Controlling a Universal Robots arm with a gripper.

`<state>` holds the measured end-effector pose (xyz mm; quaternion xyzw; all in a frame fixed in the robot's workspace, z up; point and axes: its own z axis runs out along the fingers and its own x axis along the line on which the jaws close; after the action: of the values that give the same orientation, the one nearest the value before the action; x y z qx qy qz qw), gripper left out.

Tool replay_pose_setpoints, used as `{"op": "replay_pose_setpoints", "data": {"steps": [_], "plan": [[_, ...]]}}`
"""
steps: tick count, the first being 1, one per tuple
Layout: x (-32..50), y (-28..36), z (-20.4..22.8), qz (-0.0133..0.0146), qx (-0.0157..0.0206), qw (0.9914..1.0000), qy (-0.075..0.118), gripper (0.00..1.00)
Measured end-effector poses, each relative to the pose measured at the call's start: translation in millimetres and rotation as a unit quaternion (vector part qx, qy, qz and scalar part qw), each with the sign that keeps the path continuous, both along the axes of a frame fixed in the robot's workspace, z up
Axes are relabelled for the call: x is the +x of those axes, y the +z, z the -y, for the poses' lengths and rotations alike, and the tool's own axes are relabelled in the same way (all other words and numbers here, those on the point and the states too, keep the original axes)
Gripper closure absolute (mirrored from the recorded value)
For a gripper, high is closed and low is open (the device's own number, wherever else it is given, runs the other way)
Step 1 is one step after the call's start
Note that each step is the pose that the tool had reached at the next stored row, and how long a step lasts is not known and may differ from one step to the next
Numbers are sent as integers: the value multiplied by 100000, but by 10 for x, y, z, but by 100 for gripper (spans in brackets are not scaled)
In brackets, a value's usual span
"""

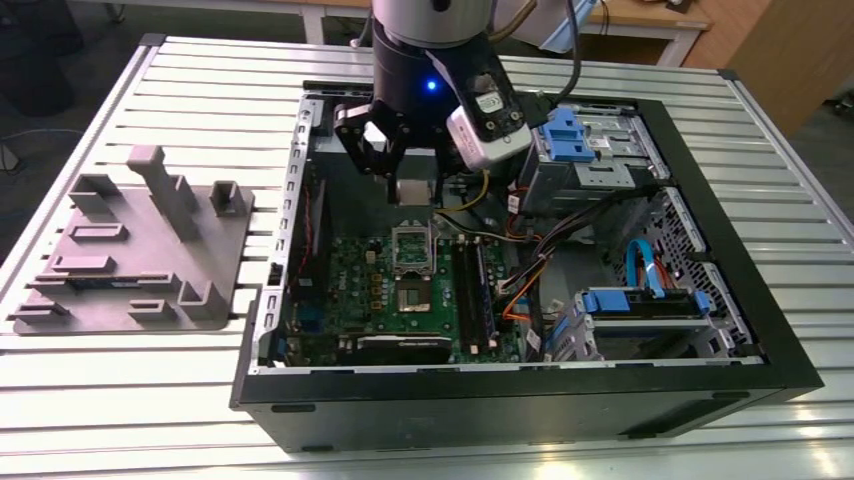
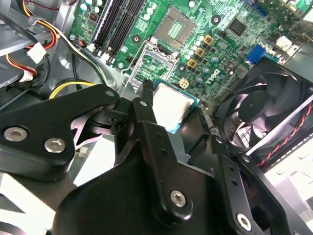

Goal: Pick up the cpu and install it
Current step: 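Place the cpu into insertion slot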

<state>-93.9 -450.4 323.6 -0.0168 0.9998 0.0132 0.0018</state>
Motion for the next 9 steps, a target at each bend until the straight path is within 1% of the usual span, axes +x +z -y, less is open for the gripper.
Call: {"op": "replay_pose_setpoints", "data": {"steps": [4, 5, 6, 9], "plan": [[0, -7, 2, -8, -9, 99999, 316, 53], [0, -14, 2, 0, 6, 99999, 321, 53], [0, -34, 2, -1, 4, 99999, 321, 53], [0, -39, 2, -1, 6, 99999, 322, 53]]}}
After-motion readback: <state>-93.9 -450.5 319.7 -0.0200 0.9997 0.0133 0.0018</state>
